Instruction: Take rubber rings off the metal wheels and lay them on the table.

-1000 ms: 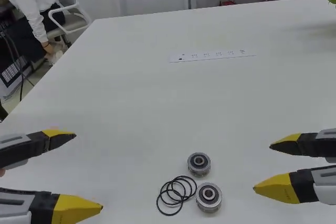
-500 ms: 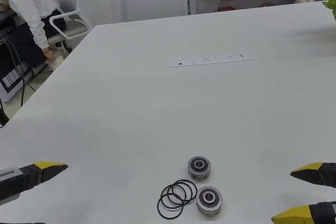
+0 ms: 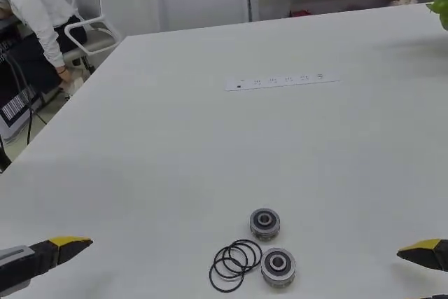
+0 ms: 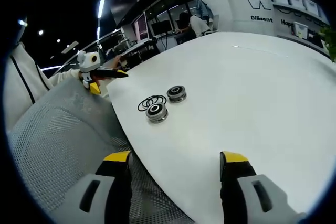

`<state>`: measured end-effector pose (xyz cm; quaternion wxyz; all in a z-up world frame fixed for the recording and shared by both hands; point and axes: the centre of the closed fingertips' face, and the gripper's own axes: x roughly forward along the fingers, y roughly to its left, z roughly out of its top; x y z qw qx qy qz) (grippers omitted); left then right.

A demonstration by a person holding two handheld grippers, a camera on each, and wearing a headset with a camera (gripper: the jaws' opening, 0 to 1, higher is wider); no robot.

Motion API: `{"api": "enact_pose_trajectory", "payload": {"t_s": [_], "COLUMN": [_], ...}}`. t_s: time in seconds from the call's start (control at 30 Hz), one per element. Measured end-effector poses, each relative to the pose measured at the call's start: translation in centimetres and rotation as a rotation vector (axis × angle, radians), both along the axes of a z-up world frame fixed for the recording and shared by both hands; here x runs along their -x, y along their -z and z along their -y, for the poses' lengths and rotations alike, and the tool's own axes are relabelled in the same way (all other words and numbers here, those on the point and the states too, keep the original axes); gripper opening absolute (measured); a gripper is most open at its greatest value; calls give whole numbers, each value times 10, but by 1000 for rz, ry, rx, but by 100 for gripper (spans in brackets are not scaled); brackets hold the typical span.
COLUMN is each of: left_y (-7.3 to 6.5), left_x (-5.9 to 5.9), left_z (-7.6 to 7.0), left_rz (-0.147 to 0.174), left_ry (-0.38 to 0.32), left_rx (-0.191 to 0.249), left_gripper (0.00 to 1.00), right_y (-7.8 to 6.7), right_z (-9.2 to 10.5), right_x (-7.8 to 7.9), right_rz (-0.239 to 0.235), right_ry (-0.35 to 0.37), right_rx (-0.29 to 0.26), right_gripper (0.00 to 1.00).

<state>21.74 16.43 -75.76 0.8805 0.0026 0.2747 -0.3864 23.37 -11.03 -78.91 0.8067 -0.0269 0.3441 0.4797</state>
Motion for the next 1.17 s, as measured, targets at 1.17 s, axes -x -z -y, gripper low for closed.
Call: {"api": "enact_pose_trajectory", "payload": {"t_s": [1.17], "left_y": [1], "left_x": [2], "left_z": [0], "left_rz": [10], "left_ry": [-40], "left_rx": [20], "left_gripper": [90], "right_y": [-2], "right_z": [-9], "right_x": [6], "right_rz": [6], "right_ry": [1], "right_rx": [-26], "right_gripper": [64]}}
